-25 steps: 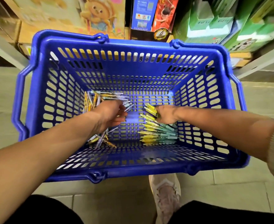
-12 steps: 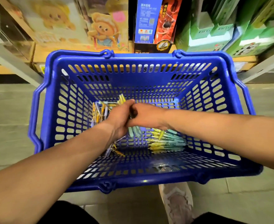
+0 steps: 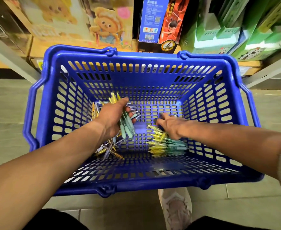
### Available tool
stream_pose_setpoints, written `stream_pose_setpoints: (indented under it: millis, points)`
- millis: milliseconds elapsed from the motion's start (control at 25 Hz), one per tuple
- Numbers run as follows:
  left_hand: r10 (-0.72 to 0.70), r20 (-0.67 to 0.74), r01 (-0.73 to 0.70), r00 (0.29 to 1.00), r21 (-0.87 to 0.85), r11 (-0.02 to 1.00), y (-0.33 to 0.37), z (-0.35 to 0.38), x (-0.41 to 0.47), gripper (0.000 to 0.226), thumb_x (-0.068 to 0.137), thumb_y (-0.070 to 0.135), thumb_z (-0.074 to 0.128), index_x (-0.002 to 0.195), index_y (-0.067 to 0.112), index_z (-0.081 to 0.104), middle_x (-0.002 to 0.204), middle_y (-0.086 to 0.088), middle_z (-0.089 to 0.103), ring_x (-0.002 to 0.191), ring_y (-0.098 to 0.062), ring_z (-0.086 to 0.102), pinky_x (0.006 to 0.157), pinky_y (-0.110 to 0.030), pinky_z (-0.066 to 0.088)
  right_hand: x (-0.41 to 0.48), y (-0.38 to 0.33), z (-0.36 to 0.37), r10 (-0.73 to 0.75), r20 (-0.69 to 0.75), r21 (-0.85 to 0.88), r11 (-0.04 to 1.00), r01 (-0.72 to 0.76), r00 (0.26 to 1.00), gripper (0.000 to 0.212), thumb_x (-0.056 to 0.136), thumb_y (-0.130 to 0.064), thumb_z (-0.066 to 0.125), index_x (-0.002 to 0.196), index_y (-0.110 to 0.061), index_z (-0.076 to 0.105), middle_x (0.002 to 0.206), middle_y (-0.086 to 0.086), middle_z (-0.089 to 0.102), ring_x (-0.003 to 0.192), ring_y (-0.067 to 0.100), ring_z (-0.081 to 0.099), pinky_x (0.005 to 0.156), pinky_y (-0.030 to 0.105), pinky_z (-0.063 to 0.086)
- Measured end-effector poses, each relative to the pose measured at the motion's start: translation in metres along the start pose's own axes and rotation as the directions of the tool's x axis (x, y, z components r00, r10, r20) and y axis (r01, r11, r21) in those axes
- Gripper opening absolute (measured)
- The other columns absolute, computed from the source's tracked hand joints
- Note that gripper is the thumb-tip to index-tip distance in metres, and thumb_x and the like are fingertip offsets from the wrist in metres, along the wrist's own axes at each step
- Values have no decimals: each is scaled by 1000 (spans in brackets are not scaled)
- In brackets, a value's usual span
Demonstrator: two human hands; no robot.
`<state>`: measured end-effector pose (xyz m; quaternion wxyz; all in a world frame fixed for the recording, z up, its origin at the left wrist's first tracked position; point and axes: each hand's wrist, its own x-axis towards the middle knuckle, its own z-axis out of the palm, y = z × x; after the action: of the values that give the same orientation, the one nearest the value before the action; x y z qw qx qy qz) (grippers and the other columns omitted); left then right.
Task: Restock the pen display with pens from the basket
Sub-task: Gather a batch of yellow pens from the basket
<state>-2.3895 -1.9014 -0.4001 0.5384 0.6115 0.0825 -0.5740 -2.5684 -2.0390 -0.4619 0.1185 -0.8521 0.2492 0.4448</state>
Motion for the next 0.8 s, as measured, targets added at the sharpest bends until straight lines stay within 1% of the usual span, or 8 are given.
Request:
stream_pose_setpoints:
  millis: [80, 200, 280, 360, 520, 640, 720, 800]
  points:
    - [-10, 20, 9, 1000, 32, 999, 1, -2, 3, 14, 102, 19, 59, 93, 8, 59, 66, -3, 56, 58, -17, 62, 70, -41, 61, 2, 7, 8, -105, -65, -173, 980, 93, 992, 91, 82, 17, 56, 154, -27, 21, 160, 10, 16, 129, 35, 48, 87, 42, 57]
    - [-8, 4, 8, 1000, 56, 998, 4, -5, 3, 16, 102, 17, 59, 88, 8, 61, 69, -5, 60, 63, -19, 66, 66, -37, 60, 7, 15, 0, -135, -69, -232, 966, 116, 988, 74, 88, 16, 54, 150, -19, 32, 157, 14, 28, 114, 35, 62, 81, 39, 58]
    - [-7, -9, 8, 1000, 87, 996, 4, -5, 5, 20, 102, 18, 59, 84, 9, 61, 68, -5, 60, 62, -19, 65, 64, -36, 60, 5, 18, -14, -100, 10, -268, 958, 98, 995, 46, 93, 8, 56, 133, -14, 53, 133, 14, 56, 100, 29, 66, 81, 39, 59]
    - [4, -22, -2, 1000, 107, 994, 2, -3, 7, 21, 101, 18, 59, 83, 9, 60, 66, -4, 60, 60, -18, 64, 66, -37, 61, 1, 18, -19, -79, 13, -281, 956, 79, 997, 13, 100, -12, 60, 112, -11, 62, 100, 4, 65, 84, 24, 63, 74, 37, 58]
    - [6, -4, -6, 1000, 109, 994, 1, -1, 7, 13, 102, 16, 58, 91, 8, 58, 62, 0, 59, 58, -17, 62, 74, -40, 60, -2, 10, 1, -20, -54, -109, 994, 14, 998, 60, 93, -57, 58, 124, -7, 49, 87, 4, 61, 76, 18, 60, 62, 30, 50]
    - [7, -2, -7, 1000, 118, 993, 1, -3, 6, 13, 102, 16, 58, 92, 9, 58, 63, 0, 59, 61, -17, 62, 84, -43, 59, -4, 2, 19, 39, -27, 26, 999, -38, 999, 94, 87, -60, 65, 151, -8, 21, 127, 12, 54, 100, 22, 58, 83, 33, 55]
    - [13, -3, -12, 1000, 123, 992, 1, -3, 5, 12, 102, 16, 57, 93, 8, 58, 64, -1, 59, 61, -17, 62, 87, -44, 58, -3, -4, 26, 11, -24, 57, 998, -9, 1000, 89, 88, -50, 69, 151, -11, 21, 141, 13, 41, 118, 27, 55, 99, 39, 52]
    - [18, 0, -18, 1000, 112, 994, 0, -3, 5, 10, 102, 15, 57, 96, 7, 57, 66, -1, 60, 62, -18, 62, 87, -45, 58, -2, -7, 29, -55, -17, 76, 995, 57, 998, 75, 88, -41, 73, 144, -12, 32, 133, 9, 48, 113, 26, 58, 99, 40, 53]
